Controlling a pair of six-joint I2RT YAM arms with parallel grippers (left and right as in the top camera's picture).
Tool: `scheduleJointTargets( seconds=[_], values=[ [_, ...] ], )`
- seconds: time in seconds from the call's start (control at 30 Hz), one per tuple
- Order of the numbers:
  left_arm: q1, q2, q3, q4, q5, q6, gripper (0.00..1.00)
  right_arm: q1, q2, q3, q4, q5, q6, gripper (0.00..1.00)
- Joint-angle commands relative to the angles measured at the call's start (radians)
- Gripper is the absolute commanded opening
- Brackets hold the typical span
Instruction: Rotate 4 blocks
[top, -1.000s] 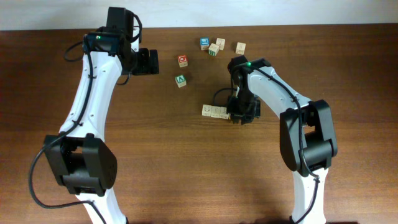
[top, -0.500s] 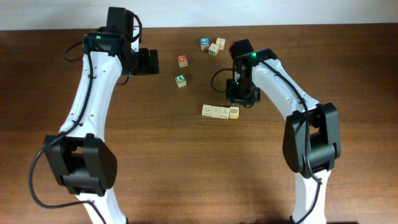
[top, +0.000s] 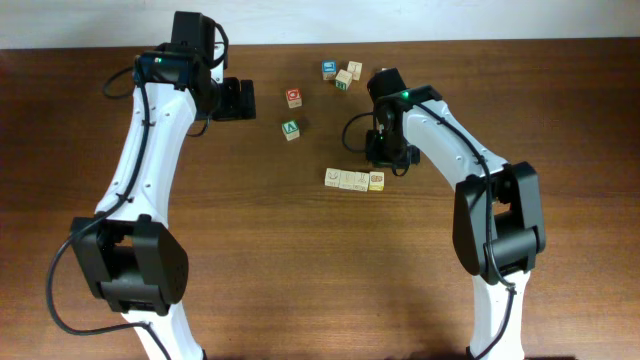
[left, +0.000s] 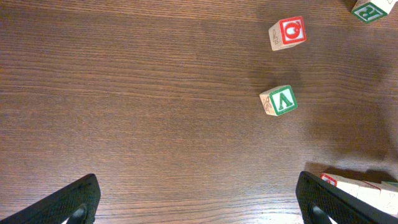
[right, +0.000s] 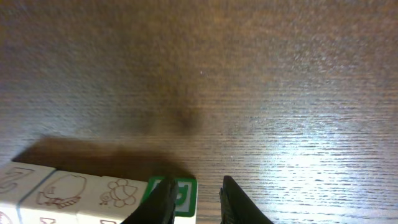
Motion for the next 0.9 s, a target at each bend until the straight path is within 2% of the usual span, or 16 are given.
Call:
scheduleJointTargets(
  seconds=[0.0,0.27,0.3,0.33,0.47,0.57,0.6,0.67,0.87],
  values=[
    [-0.004,0.007,0.021,0.001,0.011,0.013,0.99,0.001,0.015,-0.031,-0.005,-0.010,-0.021,0.25],
    [-0.004,0.007,0.021,0.002,0.011,0.013,0.99,0.000,0.015,-0.029,0.004,-0.013,-0.021,0.26],
    [-0.004,0.007,0.021,0.002,0.011,0.013,0.99,-0.008,0.012,-0.009,-0.001,-0.013,-0.018,0.31],
    [-0.004,0.007,0.021,0.002,0.011,0.013,0.99,-0.024,0.004,0.033,-0.030,-0.014,0.000,0.31],
    [-0.005,0.031,0.021,0.002,0.090,0.013,0.87,-0.151,-0.048,0.262,-0.283,-0.133,0.016,0.31],
    [-0.021,0.108,0.021,0.002,0.152,0.013,0.75,-0.220,-0.045,0.191,-0.371,-0.232,-0.101,0.31],
    [-0.031,0.129,0.021,0.002,0.162,0.013,0.68,-0.226,-0.045,0.142,-0.367,-0.289,-0.130,0.30],
    [-0.055,0.162,0.021,0.006,0.165,0.014,0.63,-0.215,-0.044,0.035,-0.293,-0.354,-0.133,0.21],
    [-0.080,0.181,0.021,0.029,0.165,0.014,0.69,-0.162,-0.042,-0.142,-0.039,-0.373,-0.024,0.09]
  ],
)
